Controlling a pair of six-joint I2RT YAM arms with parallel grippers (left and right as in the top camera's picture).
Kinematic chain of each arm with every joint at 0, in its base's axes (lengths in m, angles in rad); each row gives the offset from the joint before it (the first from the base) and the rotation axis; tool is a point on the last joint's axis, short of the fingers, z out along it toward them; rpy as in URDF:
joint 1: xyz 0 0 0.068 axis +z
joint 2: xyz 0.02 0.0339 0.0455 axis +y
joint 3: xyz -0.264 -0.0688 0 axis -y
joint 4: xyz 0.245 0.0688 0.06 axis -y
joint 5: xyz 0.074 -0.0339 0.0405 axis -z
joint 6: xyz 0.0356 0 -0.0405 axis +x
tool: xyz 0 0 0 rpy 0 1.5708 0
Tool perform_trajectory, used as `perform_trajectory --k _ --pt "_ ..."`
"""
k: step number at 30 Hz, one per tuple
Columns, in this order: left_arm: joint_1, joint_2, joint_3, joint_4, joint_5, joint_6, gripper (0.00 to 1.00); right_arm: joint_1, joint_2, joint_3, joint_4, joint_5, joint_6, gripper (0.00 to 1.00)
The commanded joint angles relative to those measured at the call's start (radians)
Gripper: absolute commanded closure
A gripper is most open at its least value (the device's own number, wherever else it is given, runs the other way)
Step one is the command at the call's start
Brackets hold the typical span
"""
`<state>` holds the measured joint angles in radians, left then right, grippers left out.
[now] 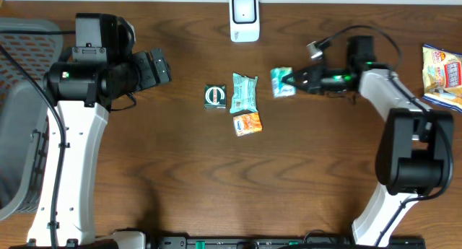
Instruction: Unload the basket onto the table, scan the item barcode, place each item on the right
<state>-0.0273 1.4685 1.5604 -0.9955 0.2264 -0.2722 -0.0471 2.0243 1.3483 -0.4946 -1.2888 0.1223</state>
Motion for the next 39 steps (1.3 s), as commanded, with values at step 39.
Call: perform_trajectory --k 39 --pt "0.003 0.002 0.004 -0.003 -0.003 0.006 0.02 0.441 0.051 0.357 0.369 1.411 -0.617 0.99"
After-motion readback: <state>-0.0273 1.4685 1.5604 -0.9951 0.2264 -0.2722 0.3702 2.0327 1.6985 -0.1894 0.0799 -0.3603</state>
